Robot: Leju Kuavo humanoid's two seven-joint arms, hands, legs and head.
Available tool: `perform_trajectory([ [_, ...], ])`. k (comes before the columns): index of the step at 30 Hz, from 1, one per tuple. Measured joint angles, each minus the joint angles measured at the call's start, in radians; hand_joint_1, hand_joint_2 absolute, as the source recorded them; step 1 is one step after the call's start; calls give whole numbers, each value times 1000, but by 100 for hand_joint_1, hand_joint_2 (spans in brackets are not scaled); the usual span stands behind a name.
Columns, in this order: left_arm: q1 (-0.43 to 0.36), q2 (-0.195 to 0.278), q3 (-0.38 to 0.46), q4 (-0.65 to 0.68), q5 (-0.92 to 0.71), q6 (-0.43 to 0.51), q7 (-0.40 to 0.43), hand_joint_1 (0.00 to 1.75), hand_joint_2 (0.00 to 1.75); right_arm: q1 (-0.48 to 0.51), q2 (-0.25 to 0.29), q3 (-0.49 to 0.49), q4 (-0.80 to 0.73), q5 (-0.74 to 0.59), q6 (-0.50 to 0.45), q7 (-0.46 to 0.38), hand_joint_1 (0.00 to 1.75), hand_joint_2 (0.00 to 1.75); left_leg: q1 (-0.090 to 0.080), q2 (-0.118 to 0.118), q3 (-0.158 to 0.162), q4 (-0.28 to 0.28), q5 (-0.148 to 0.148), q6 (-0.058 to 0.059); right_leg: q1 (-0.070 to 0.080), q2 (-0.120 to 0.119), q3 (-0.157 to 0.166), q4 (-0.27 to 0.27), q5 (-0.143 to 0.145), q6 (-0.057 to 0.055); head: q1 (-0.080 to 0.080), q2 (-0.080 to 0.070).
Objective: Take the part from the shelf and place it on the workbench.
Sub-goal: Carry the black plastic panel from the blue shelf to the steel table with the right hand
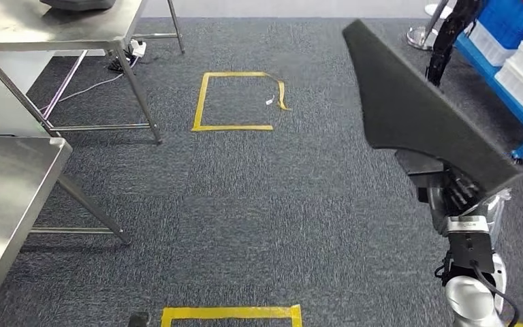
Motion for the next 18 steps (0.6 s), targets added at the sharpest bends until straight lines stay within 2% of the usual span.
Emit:
perform_trajectory([
  [1,-1,-1,0,0,0,0,0,0,175,-2,-2,0,0,0,4,1,175,175,3,-11,1,-3,2,3,-4,35,-28,57,-23,-1,4,0],
  [2,-3,-3,-1,0,1,-1,0,0,175,-4,-3,0,2,0,7,2,175,175,4,-23,1,-3,3,5,-5,58,-65,126,-48,-2,6,0],
  [3,-4,-4,-1,0,1,-2,0,0,175,-6,-4,1,5,0,10,3,175,175,5,-37,0,-3,4,6,-6,69,-99,188,-65,-1,9,0],
  [4,-4,-6,-2,0,2,-4,0,0,175,-7,-5,1,8,0,12,3,175,175,6,-51,0,-2,4,6,-9,73,-119,220,-69,4,9,0],
  [5,-3,-7,-3,0,2,-5,0,0,175,-8,-5,2,11,1,13,4,175,175,8,-66,0,-1,4,5,-13,74,-120,214,-56,13,9,0],
  [6,-2,-7,-3,0,2,-6,0,0,175,-10,-5,2,13,2,15,4,175,175,11,-81,0,1,4,3,-18,77,-101,166,-29,25,9,0],
  [7,-2,-7,-3,0,3,-6,0,0,175,-14,-5,2,15,4,16,4,175,175,14,-95,-1,4,3,-1,-25,93,-68,93,3,39,10,0],
  [8,-3,-6,-3,0,3,-6,0,0,175,-18,-5,3,18,7,18,4,175,175,14,-108,-4,9,0,-7,-31,112,-37,26,28,47,11,0],
  [9,-4,-6,-4,0,3,-7,0,0,175,-23,-6,5,20,11,19,4,175,175,14,-120,-8,14,-1,-15,-35,126,-14,-22,45,48,11,0],
  [10,-4,-6,-4,0,3,-7,-1,0,175,-26,-8,6,23,14,20,5,175,175,13,-130,-13,17,-1,-22,-36,136,-3,-46,52,43,11,0],
  [12,-2,-4,-5,0,2,-7,-1,0,175,-30,-10,9,28,17,20,6,175,175,15,-150,-21,14,4,-34,-32,121,-1,-47,53,24,10,0],
  [13,-1,-3,-6,0,1,-7,0,0,175,-32,-11,9,30,19,20,6,175,175,17,-150,-23,14,4,-38,-33,111,-1,-48,54,18,10,0],
  [14,0,-2,-6,0,1,-7,1,0,175,-35,-11,10,31,21,19,6,175,175,17,-141,-26,17,2,-41,-35,104,0,-49,56,12,10,0],
  [16,-2,-1,-8,0,0,-7,2,0,175,-39,-13,11,32,27,16,6,175,175,15,-84,-47,63,-28,-45,-37,88,1,-50,56,0,5,0],
  [18,-6,-1,-11,0,0,-7,2,0,175,-40,-15,12,33,33,12,7,175,175,14,-33,-106,183,-90,-49,-30,65,2,-50,53,-11,-1,0],
])
